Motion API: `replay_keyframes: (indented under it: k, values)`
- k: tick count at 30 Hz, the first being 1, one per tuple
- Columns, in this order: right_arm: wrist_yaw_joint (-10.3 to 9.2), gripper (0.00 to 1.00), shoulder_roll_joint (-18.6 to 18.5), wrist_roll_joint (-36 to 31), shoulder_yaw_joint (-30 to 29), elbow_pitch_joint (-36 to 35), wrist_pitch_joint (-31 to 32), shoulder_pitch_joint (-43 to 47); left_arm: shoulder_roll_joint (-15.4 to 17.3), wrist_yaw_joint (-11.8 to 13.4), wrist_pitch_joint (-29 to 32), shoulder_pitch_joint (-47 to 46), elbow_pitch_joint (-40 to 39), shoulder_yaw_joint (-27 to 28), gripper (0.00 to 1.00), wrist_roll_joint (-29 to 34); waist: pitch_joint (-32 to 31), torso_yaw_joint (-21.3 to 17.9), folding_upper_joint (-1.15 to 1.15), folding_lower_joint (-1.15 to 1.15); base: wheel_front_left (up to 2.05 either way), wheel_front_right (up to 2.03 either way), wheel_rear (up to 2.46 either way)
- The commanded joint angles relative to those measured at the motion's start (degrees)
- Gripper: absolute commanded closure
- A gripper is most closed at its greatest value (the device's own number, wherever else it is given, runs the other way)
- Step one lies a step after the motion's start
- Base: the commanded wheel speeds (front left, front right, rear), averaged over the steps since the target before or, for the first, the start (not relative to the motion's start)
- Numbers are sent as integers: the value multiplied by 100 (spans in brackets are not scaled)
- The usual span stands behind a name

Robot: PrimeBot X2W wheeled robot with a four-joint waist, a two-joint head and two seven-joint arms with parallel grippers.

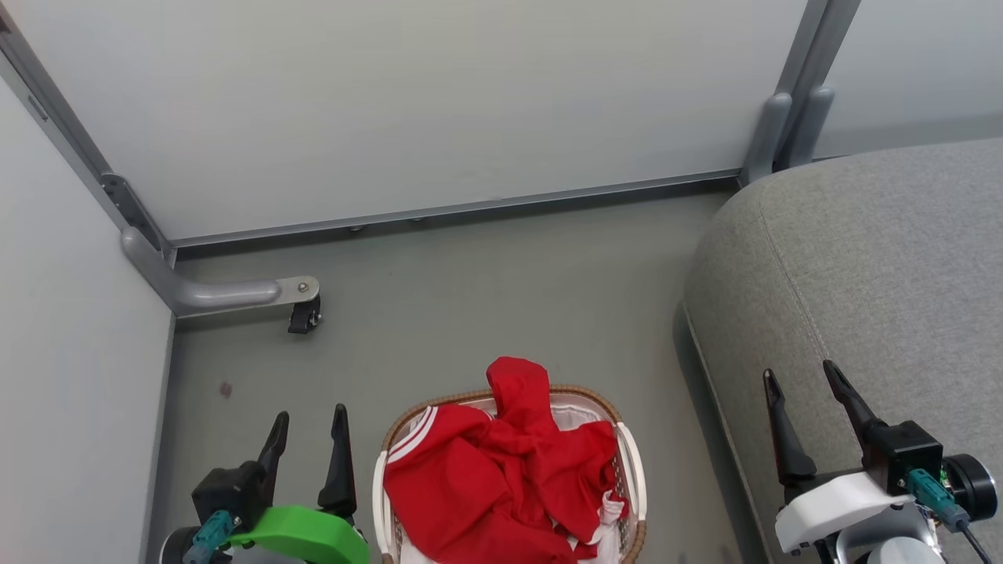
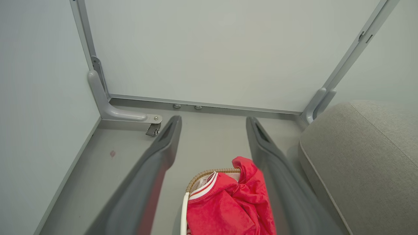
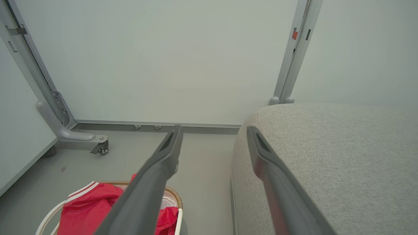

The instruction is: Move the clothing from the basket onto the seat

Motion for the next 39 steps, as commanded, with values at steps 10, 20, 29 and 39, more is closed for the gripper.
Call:
replay_keyframes:
  k: [10, 20, 29, 39]
  values:
    - [1, 0, -29, 37, 48, -184, -29, -597, 37, -89, -2, -853, 144, -61, 0, 454, 1119, -151, 0, 0, 0, 0, 0]
    - [1, 0, -25, 210, 259, -342, -29, -1471, 122, -199, -1, -2233, 1337, -295, 0, 1120, 2610, -622, 0, 0, 0, 0, 0]
    - [1, 0, -23, 570, 516, -470, -29, -2009, 384, -237, 0, -3084, 2653, -535, 0, 1517, 3617, -1052, 0, 0, 0, 0, 0]
    - [1, 0, -22, 838, 727, -582, -29, -2146, 607, -221, -1, -3586, 3483, -614, 0, 1550, 4151, -1350, 0, 0, 0, 0, 0]
